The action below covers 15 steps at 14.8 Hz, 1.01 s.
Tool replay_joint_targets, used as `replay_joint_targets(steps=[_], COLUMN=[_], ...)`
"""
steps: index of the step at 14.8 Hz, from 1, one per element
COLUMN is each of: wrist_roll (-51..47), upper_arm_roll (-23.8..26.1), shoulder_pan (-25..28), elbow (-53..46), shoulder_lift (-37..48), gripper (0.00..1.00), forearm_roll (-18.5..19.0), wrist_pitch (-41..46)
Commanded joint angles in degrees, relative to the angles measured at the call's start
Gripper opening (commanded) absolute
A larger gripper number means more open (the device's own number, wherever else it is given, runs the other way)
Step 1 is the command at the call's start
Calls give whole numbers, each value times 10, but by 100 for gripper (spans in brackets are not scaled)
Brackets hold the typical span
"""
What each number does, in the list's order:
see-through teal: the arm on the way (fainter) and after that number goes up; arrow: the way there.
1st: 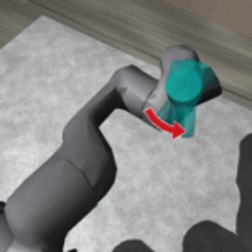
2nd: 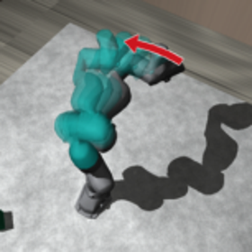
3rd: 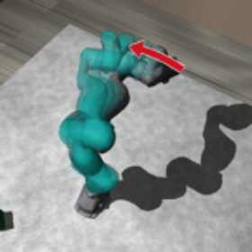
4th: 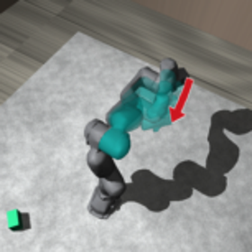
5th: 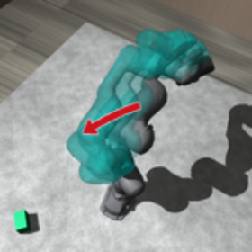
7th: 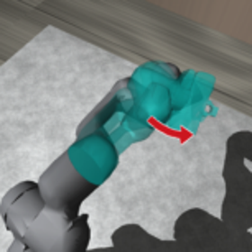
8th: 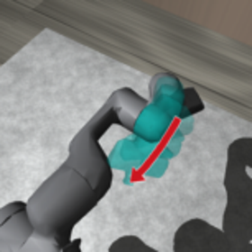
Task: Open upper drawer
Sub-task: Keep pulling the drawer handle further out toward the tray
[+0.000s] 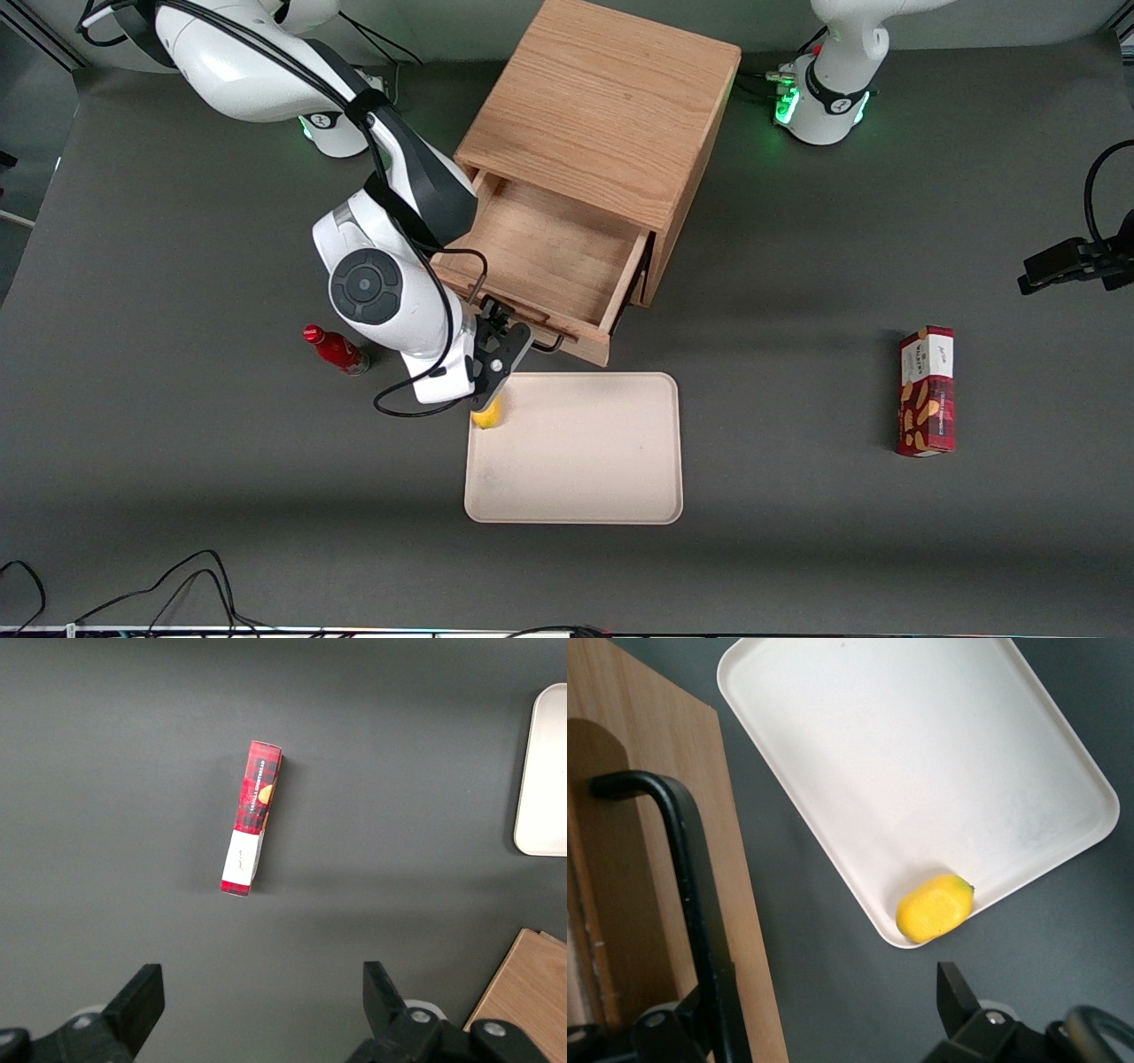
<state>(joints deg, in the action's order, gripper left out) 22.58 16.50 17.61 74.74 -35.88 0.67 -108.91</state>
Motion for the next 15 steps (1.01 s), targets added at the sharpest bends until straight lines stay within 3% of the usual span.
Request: replay_joint_targets(steps=[1, 15], wrist_roll=[12, 32], upper_arm_roll=[1, 1], shoulder_pan=[-6, -22], elbow=[-34, -69], shoulder_lift=[-20, -49], gripper=[100, 100], forearm_roll=[13, 11], wrist_pitch=[10, 8])
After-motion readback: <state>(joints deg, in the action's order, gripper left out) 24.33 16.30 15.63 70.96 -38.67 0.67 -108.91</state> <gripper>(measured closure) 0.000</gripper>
